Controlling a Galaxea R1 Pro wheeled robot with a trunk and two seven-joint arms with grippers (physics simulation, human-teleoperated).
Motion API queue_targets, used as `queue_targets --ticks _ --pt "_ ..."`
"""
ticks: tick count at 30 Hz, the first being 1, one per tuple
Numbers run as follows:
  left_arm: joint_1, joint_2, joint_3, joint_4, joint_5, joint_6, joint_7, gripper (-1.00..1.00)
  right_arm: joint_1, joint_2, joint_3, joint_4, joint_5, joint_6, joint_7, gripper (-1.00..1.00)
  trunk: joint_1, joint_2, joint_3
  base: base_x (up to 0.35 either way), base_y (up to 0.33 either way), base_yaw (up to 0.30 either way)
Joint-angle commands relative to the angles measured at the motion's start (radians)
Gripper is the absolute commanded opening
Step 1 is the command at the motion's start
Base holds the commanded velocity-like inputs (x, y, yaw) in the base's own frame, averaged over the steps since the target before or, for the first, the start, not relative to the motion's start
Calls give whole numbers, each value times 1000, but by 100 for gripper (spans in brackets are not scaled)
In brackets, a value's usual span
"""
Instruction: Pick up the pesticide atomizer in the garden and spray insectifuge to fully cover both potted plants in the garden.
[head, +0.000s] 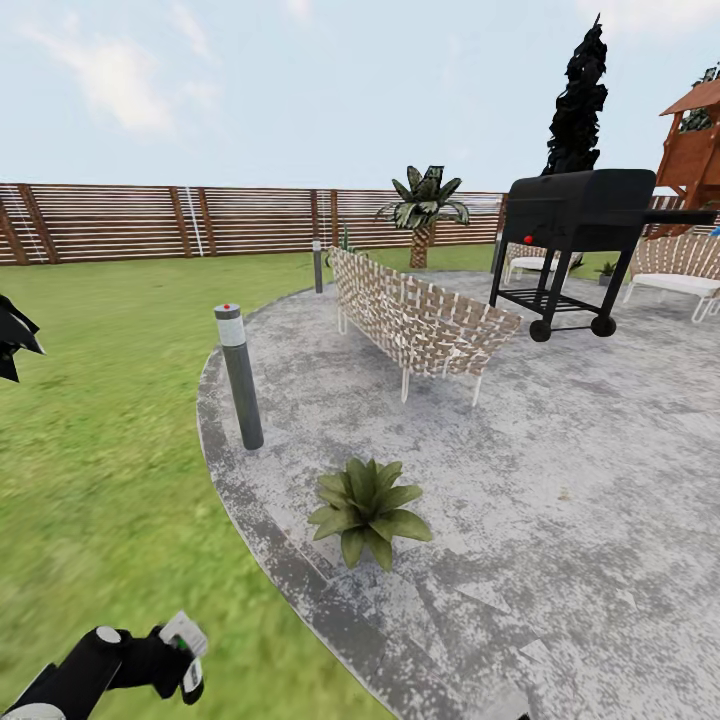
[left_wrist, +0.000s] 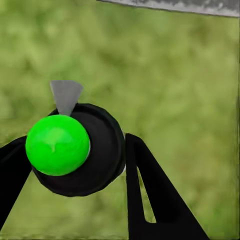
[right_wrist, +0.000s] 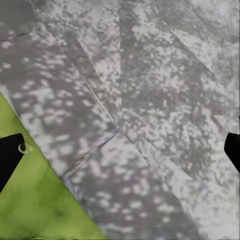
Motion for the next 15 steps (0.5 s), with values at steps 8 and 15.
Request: queue_targets --ticks 8,15 --pt "-50 -40 3 -10 -6 241 -21 -100 0 -48 12 25 -387 0 -35 100 0 0 -1 0 0 0" --pt "-122 -69 -58 -10 -27 318 -90 -100 0 -41 17 20 -414 3 -32 100 0 0 -1 0 0 0"
